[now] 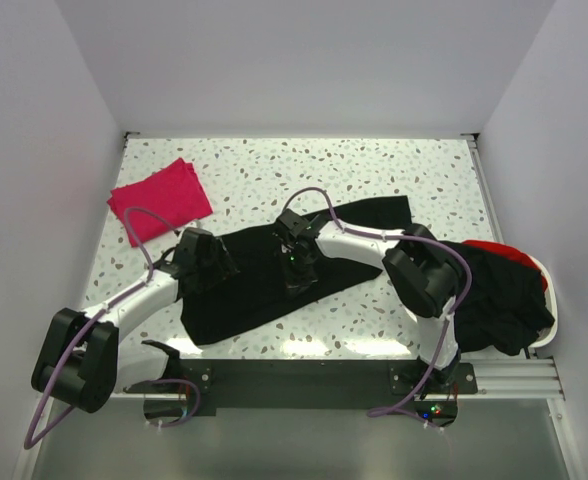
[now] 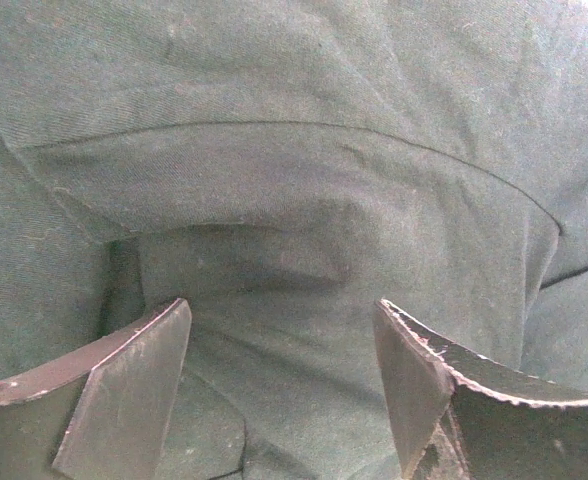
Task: Fold and stack the t-shirts
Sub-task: Fold the tshirt
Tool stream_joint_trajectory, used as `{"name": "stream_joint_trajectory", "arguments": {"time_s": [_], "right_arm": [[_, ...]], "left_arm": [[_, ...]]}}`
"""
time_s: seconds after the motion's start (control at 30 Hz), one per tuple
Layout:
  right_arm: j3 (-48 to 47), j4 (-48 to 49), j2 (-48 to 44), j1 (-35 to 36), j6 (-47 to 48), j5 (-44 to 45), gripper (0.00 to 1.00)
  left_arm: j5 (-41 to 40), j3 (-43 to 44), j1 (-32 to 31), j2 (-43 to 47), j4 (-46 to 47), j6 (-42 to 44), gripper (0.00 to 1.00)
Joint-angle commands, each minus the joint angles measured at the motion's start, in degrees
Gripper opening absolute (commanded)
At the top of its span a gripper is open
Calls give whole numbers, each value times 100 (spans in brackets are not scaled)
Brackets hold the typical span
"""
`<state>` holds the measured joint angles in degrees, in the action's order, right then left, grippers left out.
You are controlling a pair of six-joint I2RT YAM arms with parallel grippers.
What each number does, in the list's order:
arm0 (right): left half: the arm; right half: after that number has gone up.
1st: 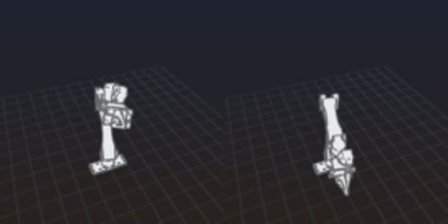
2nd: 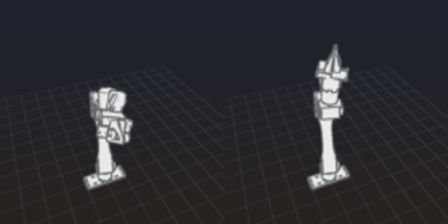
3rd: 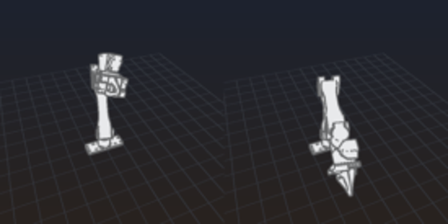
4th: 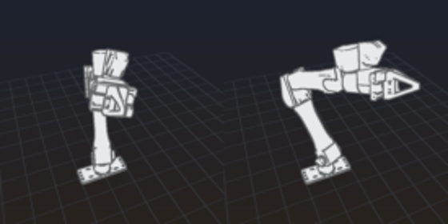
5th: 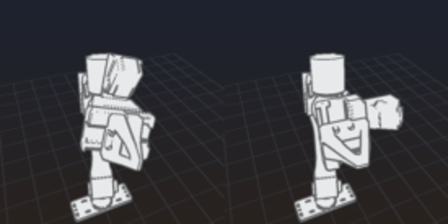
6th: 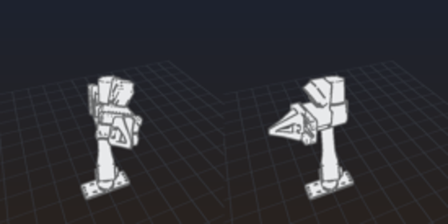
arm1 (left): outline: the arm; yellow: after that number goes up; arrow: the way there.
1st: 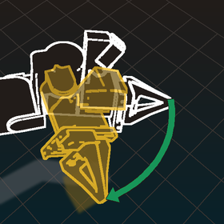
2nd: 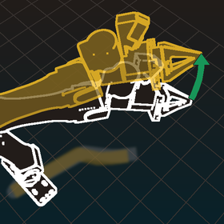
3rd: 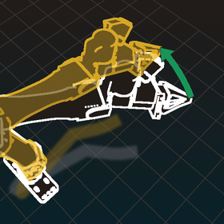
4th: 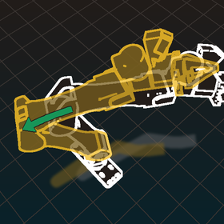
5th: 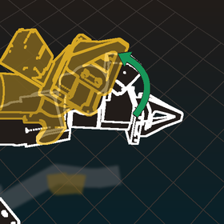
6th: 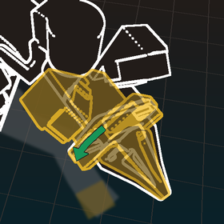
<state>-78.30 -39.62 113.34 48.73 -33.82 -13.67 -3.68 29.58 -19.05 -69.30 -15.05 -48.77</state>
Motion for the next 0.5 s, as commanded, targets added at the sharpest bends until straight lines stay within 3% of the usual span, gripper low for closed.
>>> {"name": "stream_joint_trajectory", "arguments": {"time_s": [0.0,0.17,0.3,0.47], "right_arm": [[-79,-292,-242,-4,60,-92,2],[-650,-809,-242,-91,227,242,36],[-818,-1022,-435,-574,472,444,45],[-862,-1039,-550,-1610,912,725,47]], "left_arm": [[-308,214,33,39,-376,210,80],[-317,644,24,276,-647,386,81],[-414,1258,6,408,-1008,439,82],[-247,1550,-81,216,-1071,281,82]]}}
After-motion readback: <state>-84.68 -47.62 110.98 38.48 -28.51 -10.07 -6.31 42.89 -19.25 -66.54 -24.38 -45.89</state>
